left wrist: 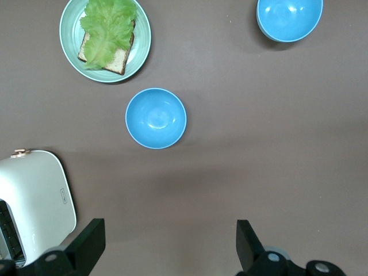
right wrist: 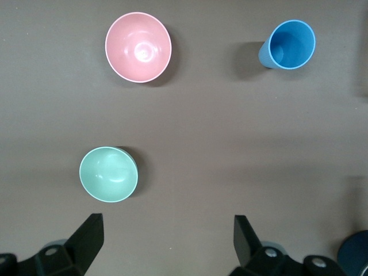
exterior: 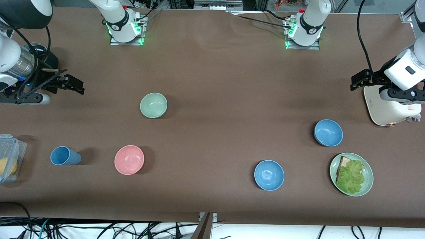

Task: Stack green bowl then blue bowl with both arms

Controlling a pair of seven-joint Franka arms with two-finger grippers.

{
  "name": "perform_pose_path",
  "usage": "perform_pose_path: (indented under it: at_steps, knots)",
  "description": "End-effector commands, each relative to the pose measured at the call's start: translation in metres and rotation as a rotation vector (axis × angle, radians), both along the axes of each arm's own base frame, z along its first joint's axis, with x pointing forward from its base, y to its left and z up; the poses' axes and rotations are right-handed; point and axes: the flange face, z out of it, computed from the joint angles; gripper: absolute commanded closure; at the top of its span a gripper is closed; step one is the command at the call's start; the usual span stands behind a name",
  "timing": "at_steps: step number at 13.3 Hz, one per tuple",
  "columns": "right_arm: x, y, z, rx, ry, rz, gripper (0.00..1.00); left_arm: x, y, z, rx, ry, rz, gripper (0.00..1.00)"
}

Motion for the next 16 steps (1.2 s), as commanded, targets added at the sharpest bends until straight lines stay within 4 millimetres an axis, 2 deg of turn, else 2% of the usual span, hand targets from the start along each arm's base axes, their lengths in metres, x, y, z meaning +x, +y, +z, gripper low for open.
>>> perform_pose_path:
  at_steps: [1,10,16]
  knots:
    - [-0.0005,-0.0004,0.0061,-0.005,-0.024,-0.007,0.0,-0.0051,0.0012,0.0085,0.03,-0.003,-0.014,0.0]
    - [0.0018,-0.0067,0.0034,-0.025,-0.023,-0.01,0.0,-0.0047,0.0037,0.0076,0.03,-0.001,-0.009,0.0]
    - [0.0032,-0.004,0.0013,-0.016,-0.019,-0.008,0.0,-0.0044,-0.0031,0.0068,0.03,0.0,-0.019,0.0]
